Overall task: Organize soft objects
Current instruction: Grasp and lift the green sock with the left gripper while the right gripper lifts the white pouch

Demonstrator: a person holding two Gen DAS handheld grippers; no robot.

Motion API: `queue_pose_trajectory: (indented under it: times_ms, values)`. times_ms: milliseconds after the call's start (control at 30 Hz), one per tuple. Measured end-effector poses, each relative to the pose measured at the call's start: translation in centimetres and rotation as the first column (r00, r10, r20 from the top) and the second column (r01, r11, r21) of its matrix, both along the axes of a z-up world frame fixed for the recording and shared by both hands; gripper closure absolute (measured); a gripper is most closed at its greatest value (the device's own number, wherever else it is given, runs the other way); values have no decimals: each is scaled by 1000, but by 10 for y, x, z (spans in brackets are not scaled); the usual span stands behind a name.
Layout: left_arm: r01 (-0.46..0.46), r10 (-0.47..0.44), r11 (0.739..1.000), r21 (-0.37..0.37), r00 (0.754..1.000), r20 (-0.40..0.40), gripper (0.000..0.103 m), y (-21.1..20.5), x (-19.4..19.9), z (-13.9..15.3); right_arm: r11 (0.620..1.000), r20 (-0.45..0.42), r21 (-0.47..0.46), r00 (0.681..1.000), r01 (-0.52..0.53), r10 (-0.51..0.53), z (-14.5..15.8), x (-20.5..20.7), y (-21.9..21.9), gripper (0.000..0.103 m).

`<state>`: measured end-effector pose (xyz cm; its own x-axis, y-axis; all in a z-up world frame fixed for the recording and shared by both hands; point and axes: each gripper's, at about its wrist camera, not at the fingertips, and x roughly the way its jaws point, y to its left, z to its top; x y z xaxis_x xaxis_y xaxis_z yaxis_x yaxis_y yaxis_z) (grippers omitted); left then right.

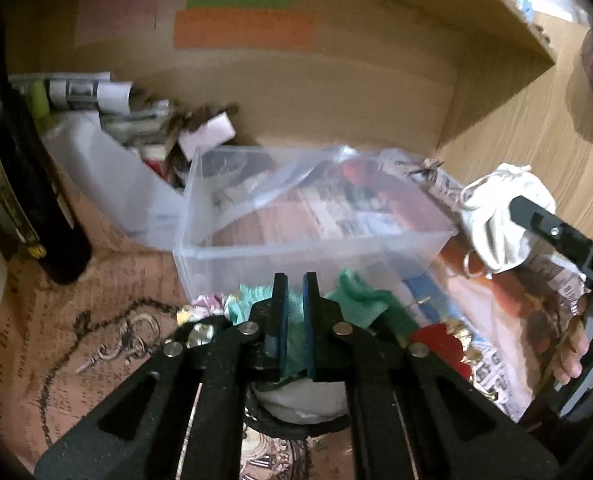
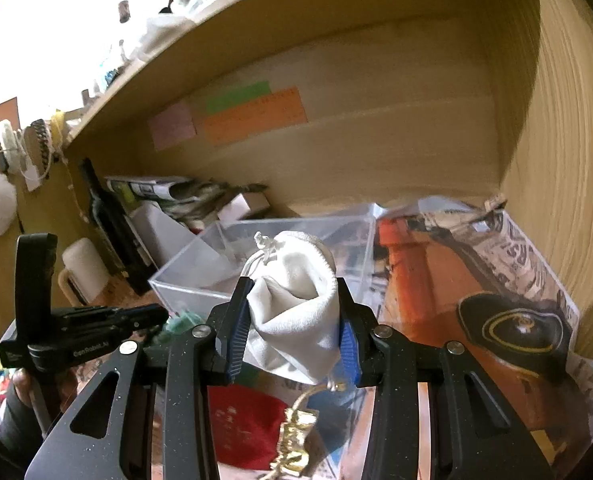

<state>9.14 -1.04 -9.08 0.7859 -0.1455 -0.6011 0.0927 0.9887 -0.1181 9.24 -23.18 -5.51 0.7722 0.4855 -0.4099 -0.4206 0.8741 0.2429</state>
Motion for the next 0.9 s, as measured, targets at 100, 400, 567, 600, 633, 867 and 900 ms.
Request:
queue_pose_trajectory:
  times_ms: [100, 400, 567, 600, 633, 867, 900]
  values:
    - [-13, 13, 1000, 6, 1000, 8, 93, 1, 1, 6, 1000, 13, 11, 1000, -9, 9, 5, 0, 2, 67]
    - [55, -55, 998, -2, 997, -59, 40, -22, 5, -10, 1000, -18, 24, 1000, -16, 17, -3, 1, 2, 65]
    - [117, -111, 991, 61, 989, -98, 39, -52, 16, -22, 999, -36, 35, 999, -10, 11, -7, 2, -3, 65]
    - [119, -111, 991, 66, 988, -111, 39, -53, 21, -26, 999, -38, 36, 999, -9, 10, -7, 2, -4, 65]
    - [112, -102, 991, 73, 986, -129, 39, -54, 27, -31, 999, -39, 37, 999, -9, 10, -8, 1, -5, 65]
    - [95, -99, 995, -31, 980, -174, 70, -40, 47, -39, 999, -66, 36, 998, -9, 11, -15, 5, -9, 65]
    - [95, -100, 995, -37, 980, -173, 71, -39, 47, -38, 999, -70, 37, 997, -9, 12, -16, 5, -9, 65]
